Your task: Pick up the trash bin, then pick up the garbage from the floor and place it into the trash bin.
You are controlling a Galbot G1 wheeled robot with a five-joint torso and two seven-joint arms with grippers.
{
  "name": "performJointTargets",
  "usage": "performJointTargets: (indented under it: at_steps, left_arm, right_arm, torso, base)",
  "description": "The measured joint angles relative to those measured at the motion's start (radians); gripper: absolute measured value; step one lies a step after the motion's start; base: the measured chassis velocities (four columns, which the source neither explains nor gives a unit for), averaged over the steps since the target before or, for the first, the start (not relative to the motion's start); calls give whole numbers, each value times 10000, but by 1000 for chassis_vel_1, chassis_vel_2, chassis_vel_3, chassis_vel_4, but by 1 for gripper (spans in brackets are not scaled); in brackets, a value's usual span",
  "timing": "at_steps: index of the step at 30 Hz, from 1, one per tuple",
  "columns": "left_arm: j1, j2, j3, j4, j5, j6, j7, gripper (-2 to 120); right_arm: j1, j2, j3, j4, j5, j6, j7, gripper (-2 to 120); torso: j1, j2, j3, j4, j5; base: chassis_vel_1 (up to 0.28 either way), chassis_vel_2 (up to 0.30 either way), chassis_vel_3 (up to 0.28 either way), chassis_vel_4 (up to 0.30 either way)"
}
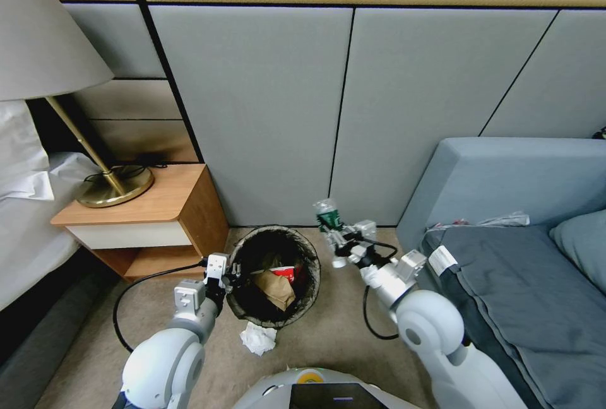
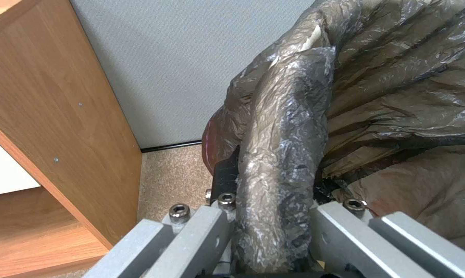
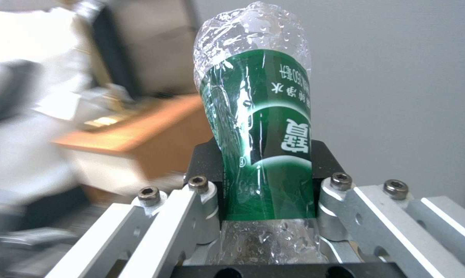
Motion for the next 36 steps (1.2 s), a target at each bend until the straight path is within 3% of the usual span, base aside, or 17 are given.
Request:
performJointTargets:
  at_steps: [5, 11, 18, 36]
  left_arm:
    - [-24, 27, 0, 67, -6, 12, -2, 1]
    - [-59, -27, 19, 138, -6, 23, -3, 1]
    - [-76, -76, 87, 186, 39, 28, -3, 1]
    - [-111, -79, 85, 198, 22, 28, -6, 1]
  right_arm:
    - [245, 136, -897, 339, 4, -160, 124, 25]
    - [465, 122, -1266, 651, 190, -402, 230, 25]
    - [668, 114, -2135, 286, 165, -614, 503, 25]
    - [578, 197, -2705, -612, -154, -975, 1428, 25]
  torso:
    - [0, 0, 0, 0, 0]
    - [0, 1, 0, 0, 0]
    - [0, 0, 0, -1, 0]
    - [0, 0, 0, 0, 1]
  base:
    - [0, 0, 0, 0]
    - [0, 0, 0, 0]
    - [0, 0, 0, 0]
    - [0, 0, 0, 0]
